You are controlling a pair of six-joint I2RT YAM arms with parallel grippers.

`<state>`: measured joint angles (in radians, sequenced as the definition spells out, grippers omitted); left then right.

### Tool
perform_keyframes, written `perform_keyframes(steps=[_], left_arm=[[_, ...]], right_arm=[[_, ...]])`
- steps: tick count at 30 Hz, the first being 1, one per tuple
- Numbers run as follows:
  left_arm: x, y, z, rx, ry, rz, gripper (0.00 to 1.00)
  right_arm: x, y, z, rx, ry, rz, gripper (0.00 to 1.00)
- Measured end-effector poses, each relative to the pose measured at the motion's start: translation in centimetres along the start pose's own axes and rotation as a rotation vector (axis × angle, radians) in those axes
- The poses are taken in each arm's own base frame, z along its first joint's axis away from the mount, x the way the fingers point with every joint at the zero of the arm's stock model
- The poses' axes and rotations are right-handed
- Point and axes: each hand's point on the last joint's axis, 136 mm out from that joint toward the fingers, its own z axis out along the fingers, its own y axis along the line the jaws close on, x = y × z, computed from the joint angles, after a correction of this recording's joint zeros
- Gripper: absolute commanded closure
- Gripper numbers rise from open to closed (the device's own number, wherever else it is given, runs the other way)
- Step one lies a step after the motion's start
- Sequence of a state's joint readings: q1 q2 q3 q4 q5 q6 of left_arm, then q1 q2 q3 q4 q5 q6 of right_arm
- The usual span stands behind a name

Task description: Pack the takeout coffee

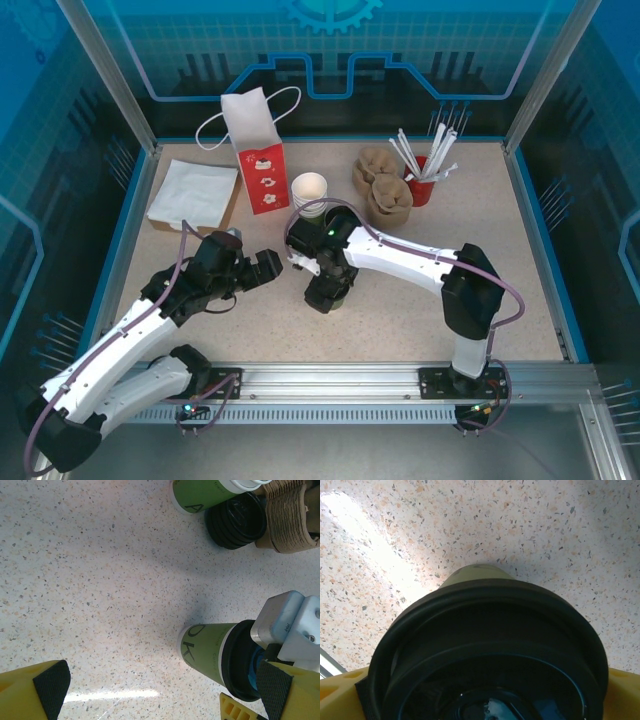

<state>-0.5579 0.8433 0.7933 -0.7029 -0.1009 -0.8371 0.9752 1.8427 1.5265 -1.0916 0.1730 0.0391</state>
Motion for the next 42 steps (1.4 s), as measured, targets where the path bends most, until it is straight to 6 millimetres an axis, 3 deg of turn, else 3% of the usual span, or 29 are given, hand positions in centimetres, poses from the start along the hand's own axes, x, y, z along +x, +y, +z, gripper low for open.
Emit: perform_keyframes(steps=[15,25,30,42], left_arm=[[0.0,0.0,0.0,0.0,0.0,0.0,0.01],[0.1,0.2,0.3,-0.013,0.008,-0.001,0.01],[0.2,0.3,0.6,-0.025,0.016,0.001,0.01],[-0.1,0.3,0.7,-0.029,0.007,0.025,0.01]], right_arm=[[-0.1,0.0,1.2,0.002,0.023,-0.008,0.12],[0.8,-0.6,1.0,-0.001,0.022,0.013,0.12],[2.4,-3.0,-0.2,0.0,0.008,0.09,0.12],[8.6,-12.6,-2.7,0.037,-0.014,0.41,0.13]])
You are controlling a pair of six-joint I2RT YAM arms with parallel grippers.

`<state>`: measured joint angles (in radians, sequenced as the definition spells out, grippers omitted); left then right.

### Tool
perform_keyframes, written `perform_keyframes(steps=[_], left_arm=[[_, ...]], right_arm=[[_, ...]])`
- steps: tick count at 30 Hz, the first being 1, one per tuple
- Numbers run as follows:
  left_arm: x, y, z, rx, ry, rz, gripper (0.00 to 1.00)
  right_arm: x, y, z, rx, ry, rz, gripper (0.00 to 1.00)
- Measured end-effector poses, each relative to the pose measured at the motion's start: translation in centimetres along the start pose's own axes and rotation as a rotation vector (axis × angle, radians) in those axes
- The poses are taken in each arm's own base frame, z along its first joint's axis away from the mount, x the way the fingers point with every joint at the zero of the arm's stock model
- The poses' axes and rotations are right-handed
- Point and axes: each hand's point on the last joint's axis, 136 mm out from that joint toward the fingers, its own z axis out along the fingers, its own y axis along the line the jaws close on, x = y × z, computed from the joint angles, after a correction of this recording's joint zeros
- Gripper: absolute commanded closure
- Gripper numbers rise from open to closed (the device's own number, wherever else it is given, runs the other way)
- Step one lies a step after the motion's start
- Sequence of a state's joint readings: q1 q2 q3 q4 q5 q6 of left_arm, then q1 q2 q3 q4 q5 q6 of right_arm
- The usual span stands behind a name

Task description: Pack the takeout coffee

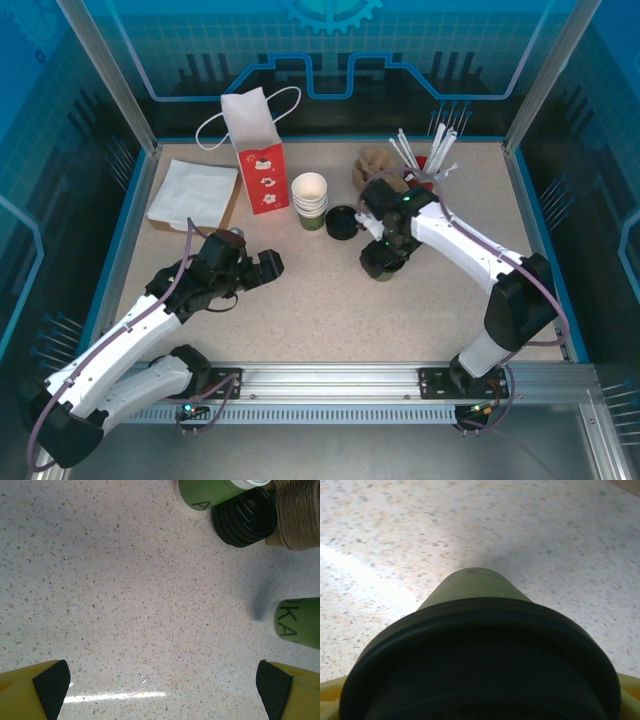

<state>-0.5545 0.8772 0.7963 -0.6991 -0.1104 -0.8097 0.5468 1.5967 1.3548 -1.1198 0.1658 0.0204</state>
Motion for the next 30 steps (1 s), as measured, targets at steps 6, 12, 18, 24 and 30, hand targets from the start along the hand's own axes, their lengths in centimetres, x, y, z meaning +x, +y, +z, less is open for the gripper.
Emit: perform_keyframes(steps=[6,12,18,24,30], left_arm=[[-0.3,-0.1,-0.1,-0.001,-0.009,-0.001,0.01],[-0.4,-0.3,-0.2,0.004,-0.012,-0.001,0.01],[-0.4,-0.3,-0.3,0.007,-0.014,-0.002,0.01],[-0.5,-0.3,-0.4,0.01,-0.016,-0.002,0.01],[-0.4,-0.2,-0.6,0.019,-0.024,-0.003,0.01]], right_arm=[[0.8,-4.8,0.0,0.022,0.003,0.124,0.13],[2.2,-9.8,0.5,0.05,0.019,0.242,0.13],[2.9,-13.6,1.7,0.057,0.05,0.346,0.13],[2.4,-16.6,2.9,0.06,0.066,0.403,0.13],[2.0,-18.9,3.9,0.061,0.081,0.439,0.13]])
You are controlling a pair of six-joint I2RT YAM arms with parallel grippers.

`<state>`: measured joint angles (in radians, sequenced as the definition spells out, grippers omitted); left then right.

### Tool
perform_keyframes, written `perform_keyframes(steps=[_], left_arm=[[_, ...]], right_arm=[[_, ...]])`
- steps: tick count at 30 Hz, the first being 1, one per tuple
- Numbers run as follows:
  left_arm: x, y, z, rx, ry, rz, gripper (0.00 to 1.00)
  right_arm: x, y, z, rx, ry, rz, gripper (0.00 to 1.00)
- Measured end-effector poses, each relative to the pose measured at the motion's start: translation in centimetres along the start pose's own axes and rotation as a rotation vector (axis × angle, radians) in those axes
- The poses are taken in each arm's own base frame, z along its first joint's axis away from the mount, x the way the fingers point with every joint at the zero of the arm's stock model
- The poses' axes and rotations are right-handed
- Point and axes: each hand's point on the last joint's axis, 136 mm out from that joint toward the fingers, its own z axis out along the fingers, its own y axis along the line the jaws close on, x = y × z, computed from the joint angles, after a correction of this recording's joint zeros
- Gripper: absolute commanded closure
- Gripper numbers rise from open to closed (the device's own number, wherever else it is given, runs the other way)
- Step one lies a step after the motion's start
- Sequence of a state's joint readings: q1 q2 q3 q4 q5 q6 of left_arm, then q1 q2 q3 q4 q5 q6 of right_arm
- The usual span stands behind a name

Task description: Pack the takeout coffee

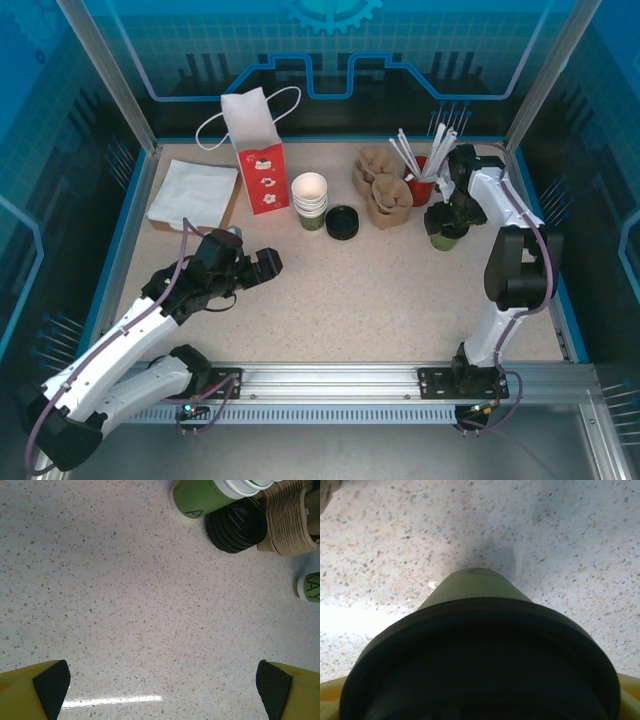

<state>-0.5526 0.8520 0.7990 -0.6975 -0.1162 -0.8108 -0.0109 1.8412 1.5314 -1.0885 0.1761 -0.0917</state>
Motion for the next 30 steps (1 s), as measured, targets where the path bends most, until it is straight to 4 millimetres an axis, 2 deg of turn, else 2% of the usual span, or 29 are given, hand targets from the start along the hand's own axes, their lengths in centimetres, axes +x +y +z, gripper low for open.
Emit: perform_keyframes(steps=[9,18,24,30], left_arm=[[0.1,0.1,0.1,-0.003,0.003,-0.002,0.01],[0.1,0.1,0.1,-0.003,0.003,-0.002,0.01],[0.1,0.1,0.1,-0.003,0.003,-0.001,0.01],[0.1,0.1,0.1,-0.003,0.003,-0.001,0.01]], right_arm=[[-0.9,-0.6,1.4,-0.004,0.029,0.005,0.12],[-1.1,-0.7,1.3,-0.003,0.023,0.01,0.0],[-1.2,-0.7,1.2,-0.002,0.019,0.013,0.0],[-1.2,-0.9,-0.1,0.004,-0.012,0.015,0.0]])
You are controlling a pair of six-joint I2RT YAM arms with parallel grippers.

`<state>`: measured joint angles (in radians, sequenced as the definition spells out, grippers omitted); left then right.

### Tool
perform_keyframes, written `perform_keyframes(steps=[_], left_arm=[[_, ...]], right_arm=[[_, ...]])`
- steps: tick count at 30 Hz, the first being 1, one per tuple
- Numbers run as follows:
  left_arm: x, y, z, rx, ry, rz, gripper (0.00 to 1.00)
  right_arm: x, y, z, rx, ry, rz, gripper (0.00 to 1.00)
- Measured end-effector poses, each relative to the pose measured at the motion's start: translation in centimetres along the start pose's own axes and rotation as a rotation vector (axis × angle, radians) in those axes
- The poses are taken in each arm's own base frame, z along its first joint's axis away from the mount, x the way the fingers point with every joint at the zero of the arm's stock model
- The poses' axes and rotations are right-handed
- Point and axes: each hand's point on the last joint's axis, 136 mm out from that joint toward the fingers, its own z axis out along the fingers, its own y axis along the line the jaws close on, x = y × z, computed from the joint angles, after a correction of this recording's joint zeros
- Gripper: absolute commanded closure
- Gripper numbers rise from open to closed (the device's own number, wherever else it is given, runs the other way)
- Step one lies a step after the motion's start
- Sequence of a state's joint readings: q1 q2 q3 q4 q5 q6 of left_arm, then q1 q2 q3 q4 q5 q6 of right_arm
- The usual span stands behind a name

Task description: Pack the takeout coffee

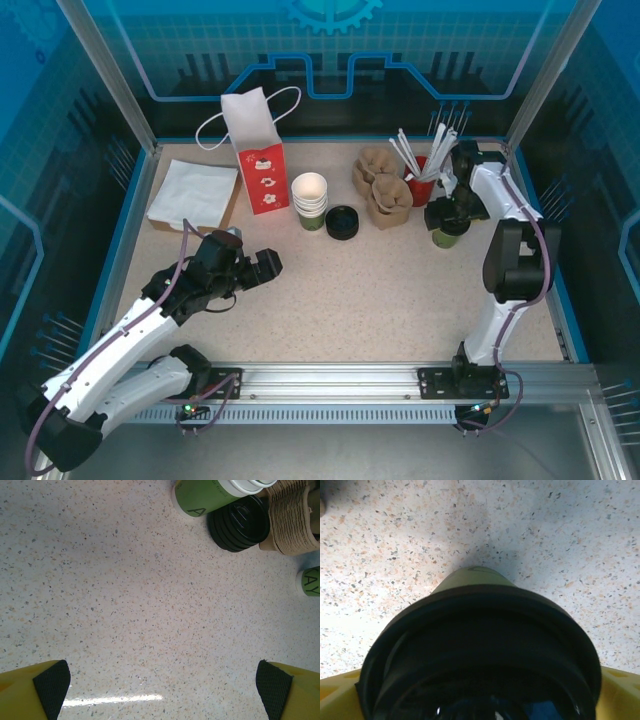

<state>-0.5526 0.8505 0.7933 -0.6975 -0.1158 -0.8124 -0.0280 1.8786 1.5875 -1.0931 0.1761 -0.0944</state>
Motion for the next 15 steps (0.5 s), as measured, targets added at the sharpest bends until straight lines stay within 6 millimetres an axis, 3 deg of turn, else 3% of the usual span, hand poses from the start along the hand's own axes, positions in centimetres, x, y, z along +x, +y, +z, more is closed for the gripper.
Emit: perform_keyframes(steps=[11,15], left_arm=[[0.0,0.0,0.0,-0.001,0.0,0.002,0.01],[0.0,0.0,0.0,-0.001,-0.001,0.003,0.01]], right_arm=[[0.8,-0.6,-4.8,0.032,-0.101,0.031,0.0],[1.7,-0.1,-8.6,0.014,-0.229,0.064,0.0]])
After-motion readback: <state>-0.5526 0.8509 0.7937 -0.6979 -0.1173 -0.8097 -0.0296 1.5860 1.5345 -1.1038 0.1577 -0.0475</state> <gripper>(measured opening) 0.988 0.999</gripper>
